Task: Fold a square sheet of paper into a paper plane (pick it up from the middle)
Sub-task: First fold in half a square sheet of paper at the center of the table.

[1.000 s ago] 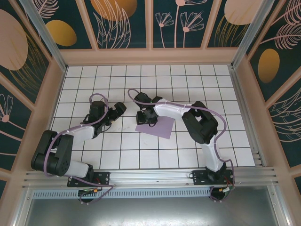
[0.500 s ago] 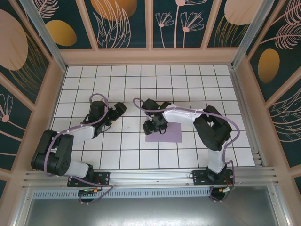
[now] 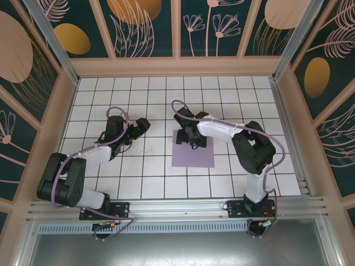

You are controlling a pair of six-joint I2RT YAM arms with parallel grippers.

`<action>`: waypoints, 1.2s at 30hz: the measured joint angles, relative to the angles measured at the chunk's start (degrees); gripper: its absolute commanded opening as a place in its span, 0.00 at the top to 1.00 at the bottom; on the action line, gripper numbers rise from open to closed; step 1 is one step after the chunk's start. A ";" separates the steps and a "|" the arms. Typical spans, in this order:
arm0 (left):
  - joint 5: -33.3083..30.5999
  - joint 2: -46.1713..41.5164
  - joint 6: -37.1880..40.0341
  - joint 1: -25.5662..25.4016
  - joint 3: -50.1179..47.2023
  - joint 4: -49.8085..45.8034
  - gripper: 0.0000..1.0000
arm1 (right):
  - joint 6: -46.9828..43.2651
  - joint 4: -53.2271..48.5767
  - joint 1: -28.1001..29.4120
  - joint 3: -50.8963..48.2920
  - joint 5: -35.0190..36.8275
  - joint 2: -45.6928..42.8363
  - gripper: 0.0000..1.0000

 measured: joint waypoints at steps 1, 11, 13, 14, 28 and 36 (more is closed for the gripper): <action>0.04 0.00 0.26 0.00 0.15 -0.02 0.01 | 0.37 -0.15 0.00 0.00 0.00 0.61 0.12; 1.09 1.42 1.18 0.00 0.37 -0.15 0.01 | 1.27 -0.59 -0.31 -0.39 0.02 2.84 0.29; 1.11 1.42 1.29 0.00 0.37 -0.24 0.01 | 1.31 -0.22 -0.48 -1.01 0.02 2.54 0.32; 1.11 1.42 1.29 0.00 0.37 -0.26 0.02 | 1.33 0.02 -0.61 -1.36 0.00 2.32 0.34; 4.72 1.36 1.25 0.00 0.33 0.48 0.02 | -2.86 10.84 -1.81 -5.64 -9.90 -2.03 0.77; 10.91 0.96 0.17 0.00 -0.52 4.44 0.07 | -1.22 37.68 -7.30 -15.87 -33.00 -12.26 0.76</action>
